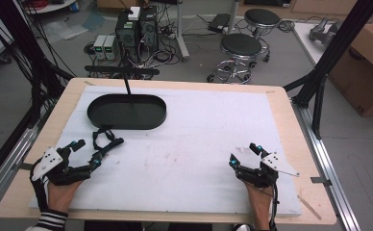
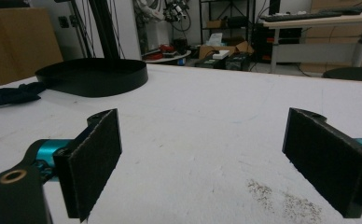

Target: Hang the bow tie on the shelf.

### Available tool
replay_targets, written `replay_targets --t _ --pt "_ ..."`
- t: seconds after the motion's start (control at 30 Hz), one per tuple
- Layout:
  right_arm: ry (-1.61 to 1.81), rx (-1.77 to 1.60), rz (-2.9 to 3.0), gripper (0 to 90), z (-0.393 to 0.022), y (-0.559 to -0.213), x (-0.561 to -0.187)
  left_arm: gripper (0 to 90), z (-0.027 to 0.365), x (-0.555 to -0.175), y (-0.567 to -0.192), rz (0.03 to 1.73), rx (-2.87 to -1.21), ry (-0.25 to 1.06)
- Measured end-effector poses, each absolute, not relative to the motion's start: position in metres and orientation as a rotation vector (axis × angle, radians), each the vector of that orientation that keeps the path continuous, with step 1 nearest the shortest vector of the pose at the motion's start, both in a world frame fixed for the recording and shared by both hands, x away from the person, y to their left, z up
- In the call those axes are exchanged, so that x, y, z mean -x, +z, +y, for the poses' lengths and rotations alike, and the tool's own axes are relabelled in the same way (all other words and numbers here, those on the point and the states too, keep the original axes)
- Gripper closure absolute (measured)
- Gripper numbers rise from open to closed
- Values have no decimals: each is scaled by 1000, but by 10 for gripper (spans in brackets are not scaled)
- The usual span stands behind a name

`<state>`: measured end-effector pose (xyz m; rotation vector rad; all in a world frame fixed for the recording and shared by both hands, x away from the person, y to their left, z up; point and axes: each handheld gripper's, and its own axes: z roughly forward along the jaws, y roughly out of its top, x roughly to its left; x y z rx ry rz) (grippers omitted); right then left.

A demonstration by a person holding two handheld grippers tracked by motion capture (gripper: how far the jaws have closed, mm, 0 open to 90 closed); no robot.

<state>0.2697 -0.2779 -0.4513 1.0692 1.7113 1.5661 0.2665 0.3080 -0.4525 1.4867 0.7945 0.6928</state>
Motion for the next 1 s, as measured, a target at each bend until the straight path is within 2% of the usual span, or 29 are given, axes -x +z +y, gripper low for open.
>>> replay_targets --t 1.0 --pt "1547 -1054 1722 106 -276 -451 -269 139 309 -268 -450 810 -1504 692"
